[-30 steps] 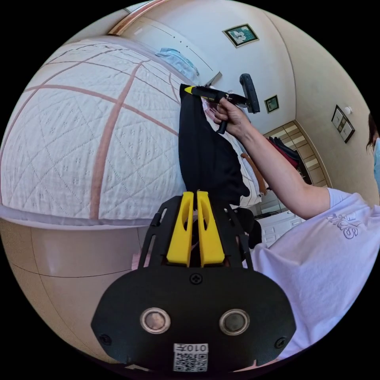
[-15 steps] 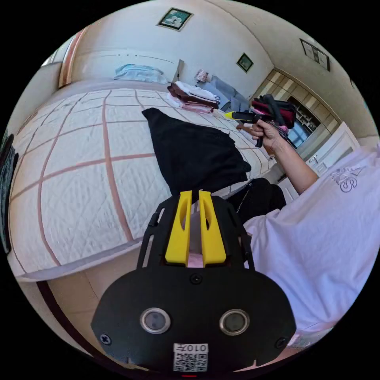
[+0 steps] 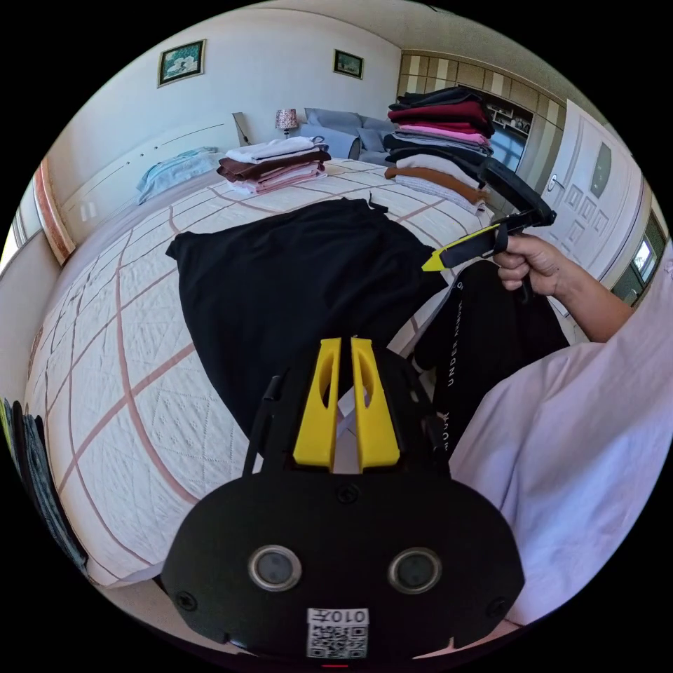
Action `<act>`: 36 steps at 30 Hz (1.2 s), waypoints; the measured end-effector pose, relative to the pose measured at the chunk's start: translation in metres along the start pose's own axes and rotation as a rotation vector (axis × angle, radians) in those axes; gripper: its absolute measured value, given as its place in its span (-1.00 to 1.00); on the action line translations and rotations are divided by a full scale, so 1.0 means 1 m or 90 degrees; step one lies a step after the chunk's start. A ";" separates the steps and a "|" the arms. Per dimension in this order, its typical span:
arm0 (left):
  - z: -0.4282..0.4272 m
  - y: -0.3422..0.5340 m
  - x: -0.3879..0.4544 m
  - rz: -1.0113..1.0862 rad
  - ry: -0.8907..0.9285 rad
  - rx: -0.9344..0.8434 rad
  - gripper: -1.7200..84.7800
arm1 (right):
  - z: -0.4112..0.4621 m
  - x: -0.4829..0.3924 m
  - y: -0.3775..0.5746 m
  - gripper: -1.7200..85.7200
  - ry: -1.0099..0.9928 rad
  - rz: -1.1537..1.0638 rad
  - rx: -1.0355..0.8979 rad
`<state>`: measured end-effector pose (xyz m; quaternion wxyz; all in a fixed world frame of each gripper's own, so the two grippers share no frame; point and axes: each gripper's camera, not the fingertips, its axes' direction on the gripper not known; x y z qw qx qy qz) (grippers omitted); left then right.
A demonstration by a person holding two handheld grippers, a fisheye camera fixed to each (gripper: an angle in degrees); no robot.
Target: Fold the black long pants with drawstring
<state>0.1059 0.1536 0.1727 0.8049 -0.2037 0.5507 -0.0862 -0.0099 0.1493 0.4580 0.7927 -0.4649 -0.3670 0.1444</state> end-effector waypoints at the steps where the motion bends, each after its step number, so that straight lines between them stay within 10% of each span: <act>1: 0.003 0.002 0.001 -0.003 0.006 0.000 -0.95 | -0.012 -0.010 -0.005 -0.82 0.018 -0.023 -0.002; 8: 0.028 0.024 0.016 -0.008 0.063 0.024 -0.96 | -0.114 -0.075 0.023 -0.85 0.144 -0.308 0.114; 11: 0.051 0.030 0.028 0.005 0.056 -0.004 -0.96 | -0.068 -0.012 0.015 -0.85 0.151 -0.197 -0.037; 18: 0.037 0.045 0.051 0.045 0.007 0.030 -0.92 | -0.150 0.032 0.055 -0.72 0.010 -0.064 0.124; 36: 0.135 0.011 0.188 0.343 -0.165 0.029 -0.74 | -0.250 0.107 0.030 -0.80 -0.343 0.108 0.100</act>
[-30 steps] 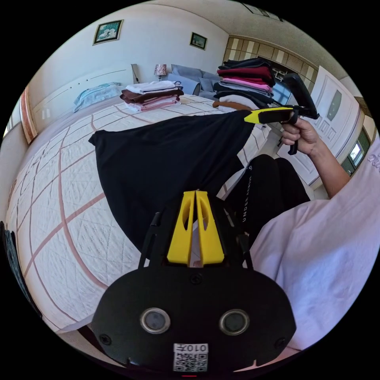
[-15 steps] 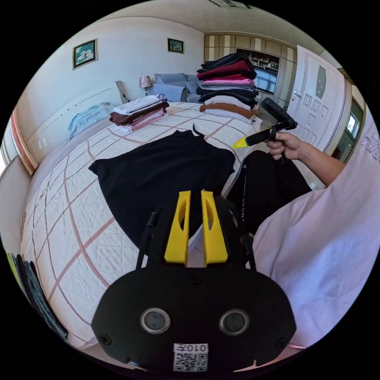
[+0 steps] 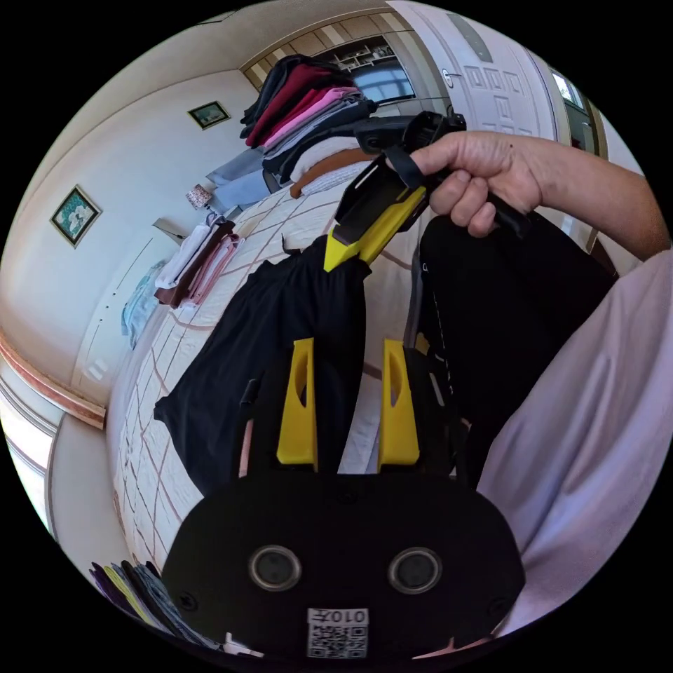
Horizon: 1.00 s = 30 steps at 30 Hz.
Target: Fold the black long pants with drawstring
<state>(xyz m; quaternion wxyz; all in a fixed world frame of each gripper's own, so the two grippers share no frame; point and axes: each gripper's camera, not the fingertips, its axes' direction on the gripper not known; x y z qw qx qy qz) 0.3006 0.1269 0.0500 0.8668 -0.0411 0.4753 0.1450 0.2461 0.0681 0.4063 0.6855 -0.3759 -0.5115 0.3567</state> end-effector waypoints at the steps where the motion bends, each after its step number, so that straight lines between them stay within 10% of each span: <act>1: -0.001 -0.002 0.002 0.000 -0.013 0.002 -0.74 | -0.008 -0.008 -0.005 -0.80 0.001 -0.003 -0.004; 6: 0.002 -0.010 0.004 -0.044 -0.149 -0.002 -0.82 | -0.040 -0.024 -0.014 -0.80 -0.022 -0.007 0.003; 21: -0.038 0.001 -0.100 -0.134 -0.017 0.040 -0.93 | -0.116 0.018 -0.019 -0.52 -0.142 0.077 0.018; 30: -0.103 0.032 -0.194 -0.187 0.057 0.031 -0.81 | -0.130 -0.002 -0.064 -0.75 -0.094 0.064 -0.032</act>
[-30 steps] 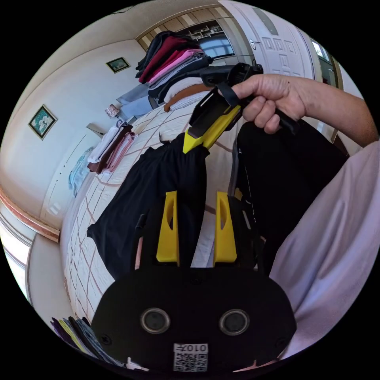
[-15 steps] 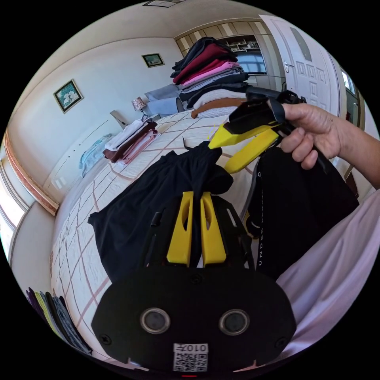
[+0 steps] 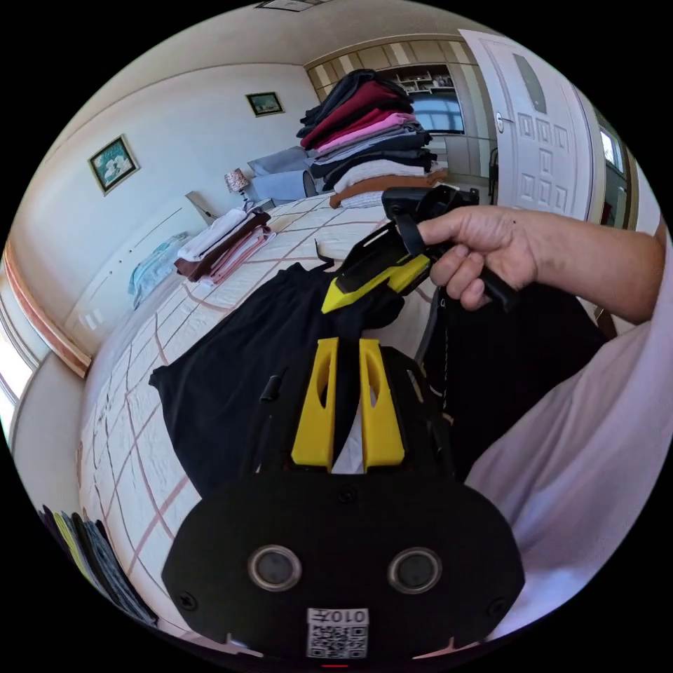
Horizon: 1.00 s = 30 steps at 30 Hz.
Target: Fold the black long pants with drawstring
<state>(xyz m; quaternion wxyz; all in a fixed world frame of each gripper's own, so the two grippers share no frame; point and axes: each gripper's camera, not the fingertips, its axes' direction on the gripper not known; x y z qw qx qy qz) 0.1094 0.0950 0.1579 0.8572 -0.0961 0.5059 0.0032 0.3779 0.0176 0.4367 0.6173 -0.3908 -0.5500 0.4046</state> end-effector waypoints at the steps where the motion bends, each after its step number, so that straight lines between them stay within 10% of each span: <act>1: -0.010 0.006 -0.014 -0.029 0.005 -0.008 -0.80 | -0.006 -0.004 0.000 -0.76 0.001 -0.010 0.001; 12: -0.098 0.235 -0.238 -0.787 0.420 0.144 -0.62 | -0.040 -0.038 -0.018 -0.78 -0.122 -0.042 0.045; 30: -0.114 0.184 -0.314 -0.816 0.618 0.331 -0.57 | -0.053 -0.056 -0.023 -0.78 -0.105 -0.025 0.033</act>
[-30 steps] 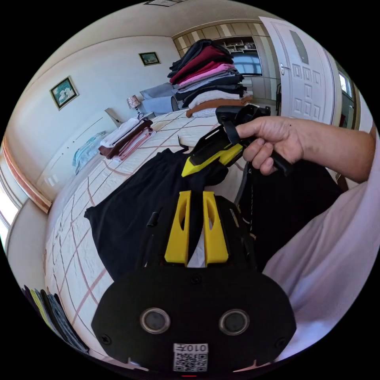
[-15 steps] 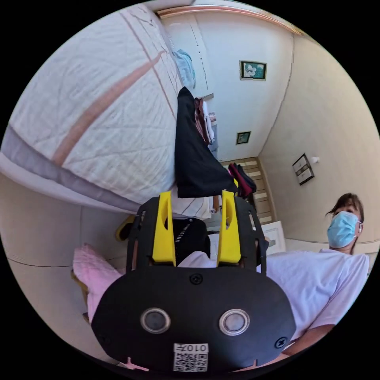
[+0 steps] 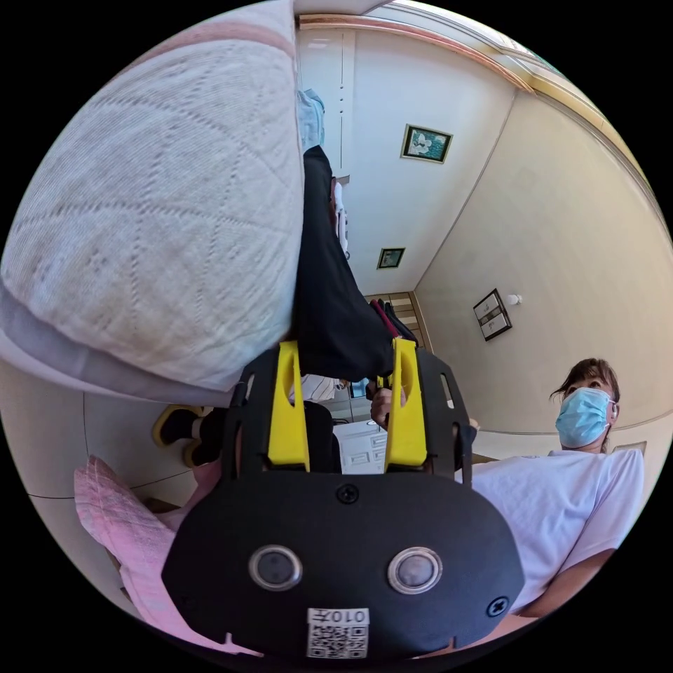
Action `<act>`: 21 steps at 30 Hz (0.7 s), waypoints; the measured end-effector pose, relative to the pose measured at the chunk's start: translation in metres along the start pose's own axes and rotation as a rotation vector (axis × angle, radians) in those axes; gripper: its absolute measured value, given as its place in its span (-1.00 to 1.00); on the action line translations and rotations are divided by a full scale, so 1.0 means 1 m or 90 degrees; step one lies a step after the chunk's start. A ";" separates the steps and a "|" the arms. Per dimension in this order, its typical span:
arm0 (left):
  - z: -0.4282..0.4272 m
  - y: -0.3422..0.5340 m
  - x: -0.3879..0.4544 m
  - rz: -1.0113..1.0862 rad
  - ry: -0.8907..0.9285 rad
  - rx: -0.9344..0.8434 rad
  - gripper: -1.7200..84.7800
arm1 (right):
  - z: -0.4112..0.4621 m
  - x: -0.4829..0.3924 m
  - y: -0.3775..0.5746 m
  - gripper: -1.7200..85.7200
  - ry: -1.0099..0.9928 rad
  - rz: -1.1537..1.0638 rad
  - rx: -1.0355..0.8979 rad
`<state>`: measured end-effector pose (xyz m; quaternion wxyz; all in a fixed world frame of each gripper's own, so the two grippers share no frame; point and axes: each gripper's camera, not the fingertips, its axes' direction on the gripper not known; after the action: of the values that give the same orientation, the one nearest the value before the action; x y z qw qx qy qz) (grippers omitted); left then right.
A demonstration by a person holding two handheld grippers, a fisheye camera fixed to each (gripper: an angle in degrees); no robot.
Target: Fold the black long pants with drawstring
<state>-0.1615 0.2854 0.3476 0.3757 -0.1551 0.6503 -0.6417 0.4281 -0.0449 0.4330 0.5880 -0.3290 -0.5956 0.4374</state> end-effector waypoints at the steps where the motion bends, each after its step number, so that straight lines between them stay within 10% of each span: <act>1: 0.000 -0.002 0.003 0.002 -0.005 -0.002 -0.58 | -0.001 0.005 0.003 -0.78 0.018 0.004 -0.007; 21: 0.048 -0.013 0.118 0.096 -0.200 -0.054 -0.80 | 0.045 0.075 0.006 -0.77 0.145 0.067 -0.016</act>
<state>-0.2109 0.1690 0.3306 0.5128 -0.2201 0.6197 -0.5518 0.3759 0.0193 0.4615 0.6239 -0.4149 -0.5120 0.4201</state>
